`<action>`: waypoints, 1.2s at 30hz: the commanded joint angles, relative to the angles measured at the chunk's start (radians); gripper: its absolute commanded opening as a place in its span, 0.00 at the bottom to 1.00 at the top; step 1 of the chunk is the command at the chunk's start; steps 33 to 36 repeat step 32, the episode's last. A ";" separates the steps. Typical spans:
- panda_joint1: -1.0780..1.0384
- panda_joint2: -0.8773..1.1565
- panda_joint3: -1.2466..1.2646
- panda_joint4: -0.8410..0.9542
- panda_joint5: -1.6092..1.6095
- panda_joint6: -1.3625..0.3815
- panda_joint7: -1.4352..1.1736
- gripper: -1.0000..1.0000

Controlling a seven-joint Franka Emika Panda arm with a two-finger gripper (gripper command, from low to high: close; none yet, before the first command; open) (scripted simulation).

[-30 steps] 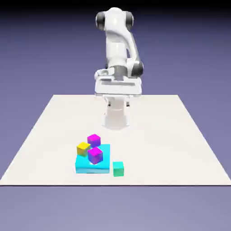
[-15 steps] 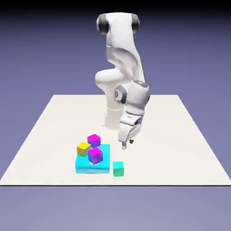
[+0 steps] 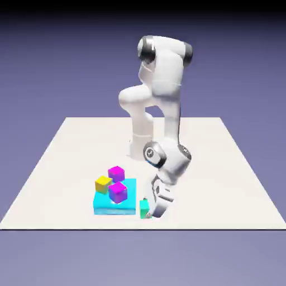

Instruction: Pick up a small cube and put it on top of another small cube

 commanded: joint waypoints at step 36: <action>-0.252 -0.396 -0.104 -0.055 0.271 -0.490 0.090 1.00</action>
